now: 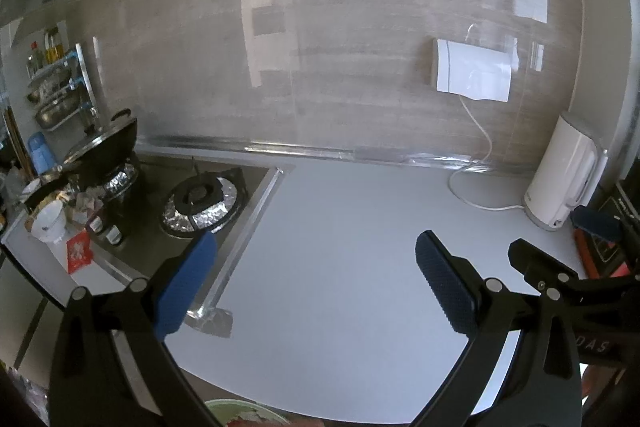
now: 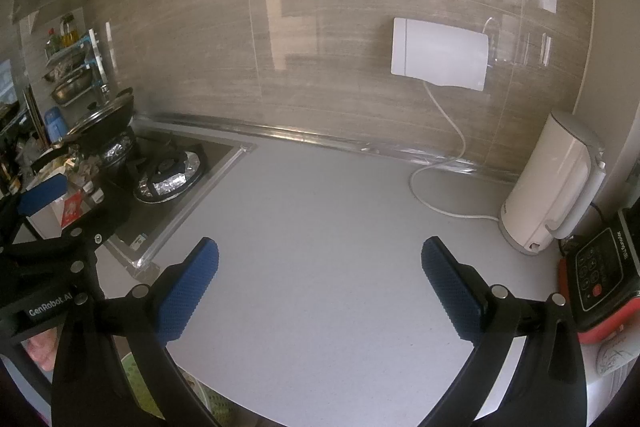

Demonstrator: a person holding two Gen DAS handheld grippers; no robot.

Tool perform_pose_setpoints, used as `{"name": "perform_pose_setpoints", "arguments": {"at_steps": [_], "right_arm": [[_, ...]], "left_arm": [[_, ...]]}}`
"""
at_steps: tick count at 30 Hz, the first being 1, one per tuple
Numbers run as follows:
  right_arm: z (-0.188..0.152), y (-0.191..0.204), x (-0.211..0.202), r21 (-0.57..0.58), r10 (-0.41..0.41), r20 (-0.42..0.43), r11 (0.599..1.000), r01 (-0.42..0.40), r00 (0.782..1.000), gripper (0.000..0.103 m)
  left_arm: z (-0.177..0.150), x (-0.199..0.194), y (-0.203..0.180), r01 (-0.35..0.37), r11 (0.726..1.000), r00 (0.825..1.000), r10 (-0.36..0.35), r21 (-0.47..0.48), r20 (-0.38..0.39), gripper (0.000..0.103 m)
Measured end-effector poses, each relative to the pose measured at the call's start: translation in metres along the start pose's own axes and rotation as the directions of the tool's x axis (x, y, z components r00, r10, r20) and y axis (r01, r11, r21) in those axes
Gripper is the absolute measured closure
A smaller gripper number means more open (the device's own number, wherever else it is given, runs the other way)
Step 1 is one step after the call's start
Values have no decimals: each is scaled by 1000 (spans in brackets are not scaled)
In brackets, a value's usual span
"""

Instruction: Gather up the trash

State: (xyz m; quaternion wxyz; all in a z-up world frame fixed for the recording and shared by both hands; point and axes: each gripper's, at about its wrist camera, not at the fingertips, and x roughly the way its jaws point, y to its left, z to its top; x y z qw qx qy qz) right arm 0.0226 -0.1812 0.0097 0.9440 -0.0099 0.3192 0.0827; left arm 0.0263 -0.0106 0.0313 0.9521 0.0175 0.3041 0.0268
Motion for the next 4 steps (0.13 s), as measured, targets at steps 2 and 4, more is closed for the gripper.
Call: {"name": "perform_pose_setpoints", "arguments": {"at_steps": [2, 4], "right_arm": [[0, 1, 0, -3, 0, -1, 1000, 0, 1000, 2], [0, 1, -1, -4, 0, 0, 1000, 0, 1000, 2]], "left_arm": [[0, 0, -1, -10, 1000, 1000, 10, 3, 6, 8], [0, -1, -2, -20, 1000, 1000, 20, 10, 10, 8]]}}
